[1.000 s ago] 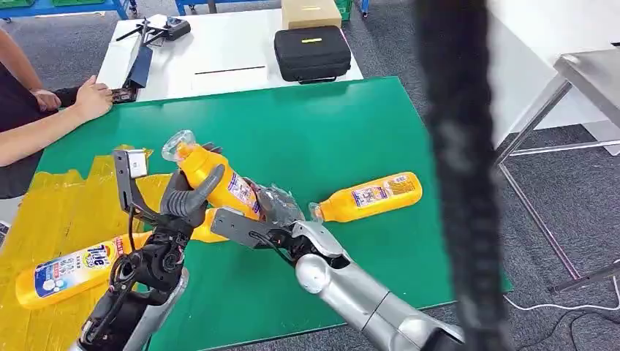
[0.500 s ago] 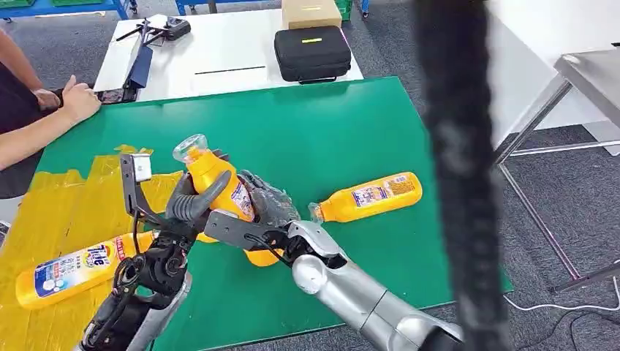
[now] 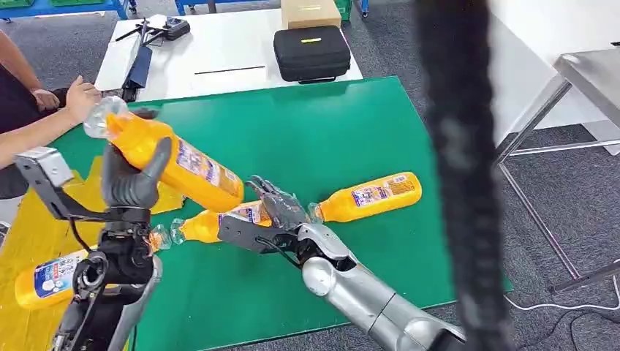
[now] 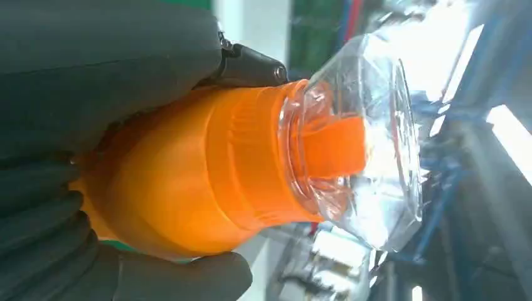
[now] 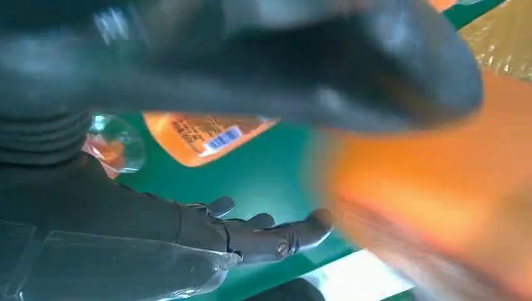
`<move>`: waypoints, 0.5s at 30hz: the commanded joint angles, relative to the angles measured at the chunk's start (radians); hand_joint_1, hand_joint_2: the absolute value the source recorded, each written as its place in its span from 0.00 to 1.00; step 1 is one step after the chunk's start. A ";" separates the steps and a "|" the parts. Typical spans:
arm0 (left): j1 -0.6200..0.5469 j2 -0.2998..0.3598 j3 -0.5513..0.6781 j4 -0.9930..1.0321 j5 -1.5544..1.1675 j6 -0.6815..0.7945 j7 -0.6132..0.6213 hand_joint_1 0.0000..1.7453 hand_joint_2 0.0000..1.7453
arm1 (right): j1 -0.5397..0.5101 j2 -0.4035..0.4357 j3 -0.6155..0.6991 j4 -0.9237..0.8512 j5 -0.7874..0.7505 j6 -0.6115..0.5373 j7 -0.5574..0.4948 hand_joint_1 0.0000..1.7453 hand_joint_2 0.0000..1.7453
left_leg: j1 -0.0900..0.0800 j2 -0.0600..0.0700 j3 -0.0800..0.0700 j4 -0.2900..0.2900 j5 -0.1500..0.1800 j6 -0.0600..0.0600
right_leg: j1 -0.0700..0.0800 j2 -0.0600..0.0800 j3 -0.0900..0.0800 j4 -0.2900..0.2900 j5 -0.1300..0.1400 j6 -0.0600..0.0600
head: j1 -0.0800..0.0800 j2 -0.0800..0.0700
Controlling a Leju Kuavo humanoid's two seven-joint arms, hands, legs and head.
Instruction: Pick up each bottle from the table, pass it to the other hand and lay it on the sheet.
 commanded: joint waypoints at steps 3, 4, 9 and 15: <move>-0.108 0.079 0.105 0.025 -0.374 0.163 -0.091 1.00 1.00 | 0.010 -0.054 -0.031 -0.048 0.011 0.018 -0.030 0.00 0.00 | 0.001 -0.002 0.002 0.002 -0.002 -0.004 | 0.001 -0.004 0.004 0.002 -0.003 0.000 | 0.000 0.000; -0.118 0.101 0.119 0.052 -0.464 0.207 -0.109 1.00 1.00 | 0.023 -0.049 -0.040 -0.059 0.010 0.016 -0.040 0.00 0.00 | 0.001 -0.001 0.001 0.002 -0.001 -0.003 | 0.001 -0.002 0.002 0.001 -0.002 0.000 | 0.000 0.000; -0.126 0.117 0.144 0.092 -0.510 0.222 -0.121 1.00 1.00 | 0.046 -0.040 -0.038 -0.085 0.022 0.014 -0.040 0.00 0.00 | 0.001 0.000 0.003 0.000 -0.001 -0.003 | 0.001 -0.002 0.004 0.000 -0.002 -0.001 | 0.000 0.000; -0.121 0.107 0.142 0.087 -0.512 0.223 -0.123 1.00 1.00 | 0.044 -0.039 -0.041 -0.082 0.022 0.016 -0.039 0.00 0.00 | 0.001 -0.001 0.001 0.000 0.000 -0.002 | 0.000 -0.002 0.002 0.001 -0.001 0.000 | 0.000 0.000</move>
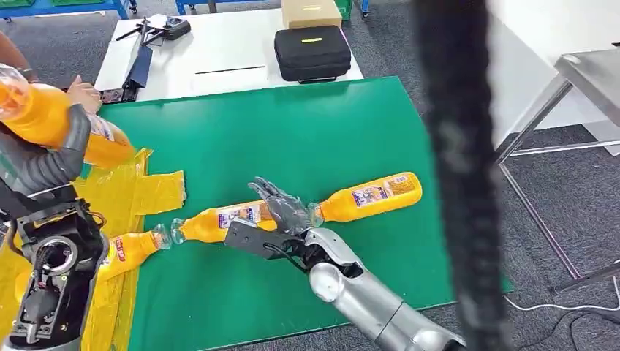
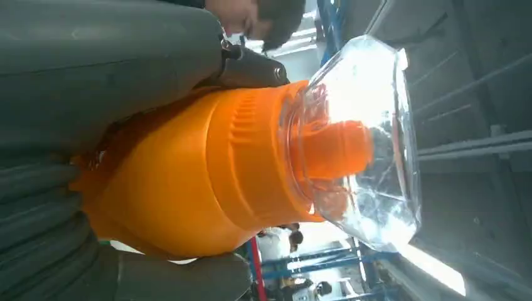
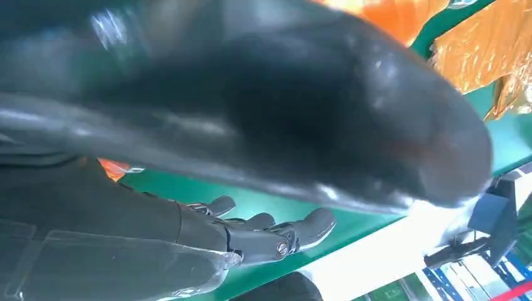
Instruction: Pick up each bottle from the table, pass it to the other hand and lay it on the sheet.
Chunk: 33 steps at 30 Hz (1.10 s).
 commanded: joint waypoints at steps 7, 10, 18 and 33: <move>-0.087 0.060 0.028 0.247 -0.458 0.083 0.056 1.00 1.00 | -0.025 -0.017 0.018 -0.011 -0.004 0.023 -0.016 0.00 0.00 | 0.000 -0.001 0.002 0.000 -0.001 -0.002 | 0.000 -0.002 0.003 0.000 -0.001 0.000 | 0.000 0.000; -0.122 0.104 -0.007 0.474 -0.853 0.059 0.140 1.00 1.00 | -0.029 -0.026 0.041 -0.029 -0.022 0.028 -0.011 0.00 0.00 | -0.001 0.001 0.004 -0.001 0.000 -0.003 | 0.000 -0.001 0.004 0.000 -0.001 0.000 | 0.000 0.000; -0.254 0.116 -0.265 1.010 -1.149 -0.011 0.267 1.00 1.00 | -0.032 -0.048 0.068 -0.049 -0.060 0.039 -0.025 0.00 0.00 | 0.000 -0.002 0.006 -0.002 0.001 -0.003 | 0.000 -0.005 0.005 0.000 -0.001 -0.001 | 0.000 0.000; -0.338 0.092 -0.414 1.286 -1.303 -0.134 0.350 1.00 1.00 | -0.041 -0.042 0.112 -0.061 -0.086 0.050 -0.038 0.00 0.00 | 0.000 0.001 0.000 0.000 0.001 -0.003 | 0.000 -0.001 0.000 0.002 0.001 -0.003 | 0.000 0.000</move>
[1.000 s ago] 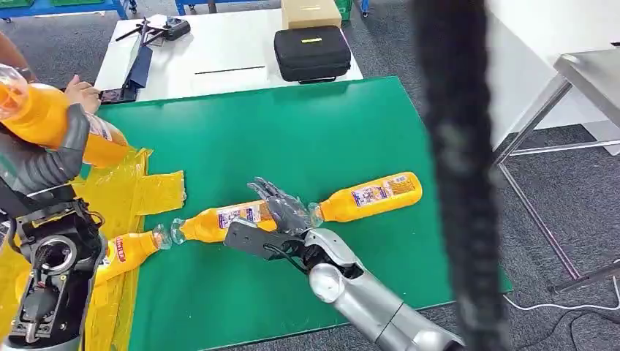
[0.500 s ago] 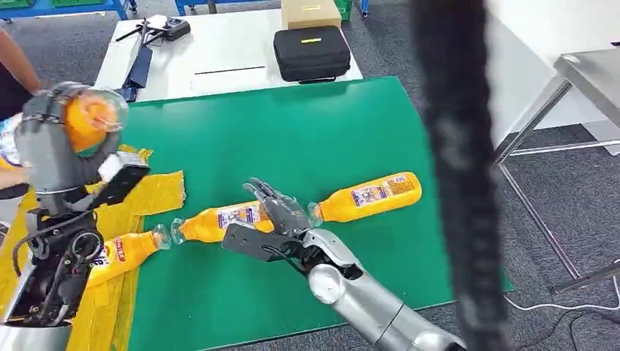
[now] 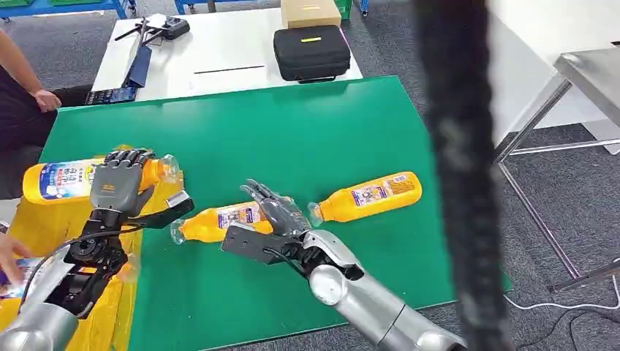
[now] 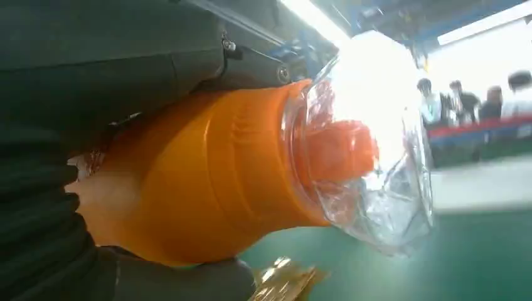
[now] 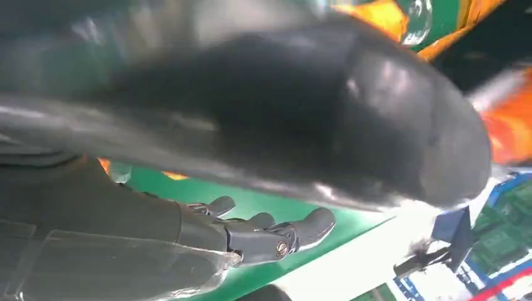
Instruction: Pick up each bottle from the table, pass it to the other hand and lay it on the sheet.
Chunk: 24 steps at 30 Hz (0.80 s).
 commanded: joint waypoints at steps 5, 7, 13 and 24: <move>-0.137 -0.049 -0.179 0.379 -0.051 -0.143 0.019 1.00 1.00 | -0.048 -0.023 0.082 -0.002 -0.030 0.007 0.001 0.00 0.00 | 0.001 -0.001 0.003 0.001 -0.002 -0.003 | 0.001 -0.003 0.004 0.001 -0.002 0.000 | 0.000 0.000; -0.139 -0.051 -0.188 0.389 -0.055 -0.168 0.010 1.00 1.00 | -0.051 -0.022 0.089 0.001 -0.030 0.009 0.001 0.00 0.00 | 0.002 -0.002 0.003 0.001 -0.002 -0.003 | 0.001 -0.003 0.004 0.001 -0.002 0.000 | 0.000 0.000; -0.137 -0.059 -0.179 0.421 -0.024 -0.258 0.016 0.00 1.00 | -0.072 -0.015 0.111 0.027 -0.051 0.022 0.001 0.00 0.00 | 0.001 0.001 0.005 0.000 -0.001 -0.003 | 0.001 0.000 0.005 0.000 -0.001 0.000 | 0.000 0.000; -0.120 -0.093 -0.035 0.400 0.174 -0.328 -0.063 0.00 0.00 | -0.081 -0.048 0.090 0.035 0.024 0.013 0.045 0.00 0.00 | 0.001 0.000 0.009 -0.001 0.002 -0.005 | 0.000 -0.001 0.008 0.000 0.001 0.000 | 0.000 0.000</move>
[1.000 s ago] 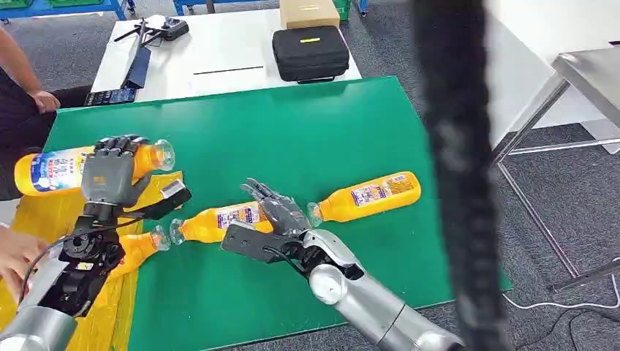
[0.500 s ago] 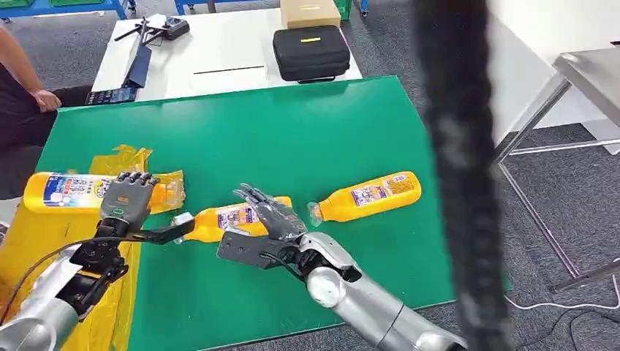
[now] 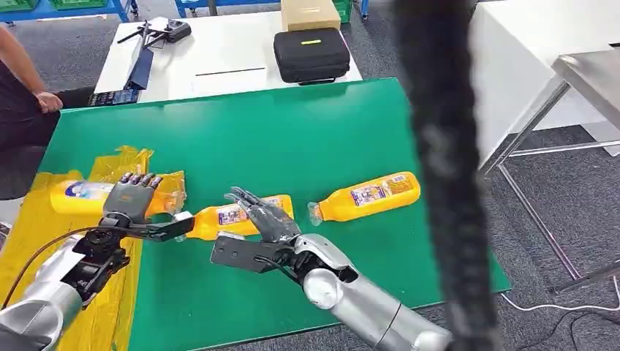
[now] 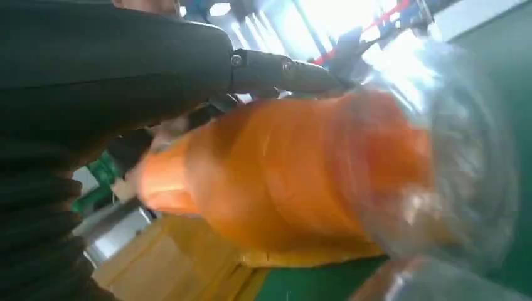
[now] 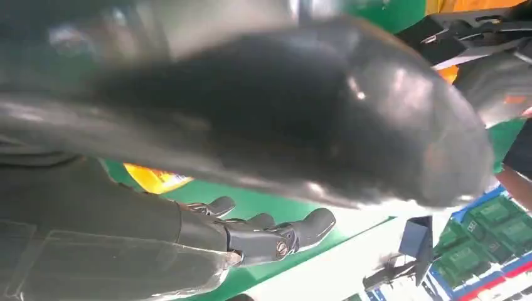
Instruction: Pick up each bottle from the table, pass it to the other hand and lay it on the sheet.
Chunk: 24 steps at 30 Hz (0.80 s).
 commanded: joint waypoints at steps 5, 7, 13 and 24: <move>0.015 -0.064 0.148 0.035 0.200 -0.019 -0.059 0.00 0.00 | -0.085 -0.068 0.009 0.089 0.129 0.020 0.051 0.00 0.00 | 0.000 0.000 0.000 0.000 0.001 -0.002 | 0.000 -0.001 0.000 0.000 0.002 -0.002 | 0.000 0.000; 0.019 -0.067 0.194 0.002 0.276 -0.012 -0.075 0.00 0.00 | -0.104 -0.077 -0.015 0.135 0.166 0.045 0.049 0.00 1.00 | 0.000 0.001 0.000 0.000 0.001 -0.002 | 0.000 -0.001 0.000 0.000 0.002 -0.002 | 0.000 0.000; 0.070 -0.079 0.380 -0.272 0.646 0.067 -0.102 0.00 0.00 | -0.228 -0.069 -0.052 0.376 0.281 0.132 0.014 0.00 1.00 | 0.000 -0.001 -0.001 0.001 0.002 -0.002 | 0.001 -0.002 -0.001 0.001 0.003 -0.001 | 0.000 0.000; 0.208 -0.089 0.450 -0.676 1.010 0.240 -0.211 0.00 0.00 | -0.302 -0.066 -0.021 0.495 0.323 0.138 -0.016 0.00 1.00 | 0.001 0.001 -0.002 0.002 0.000 -0.004 | 0.001 -0.001 -0.002 0.001 0.002 -0.001 | 0.000 0.000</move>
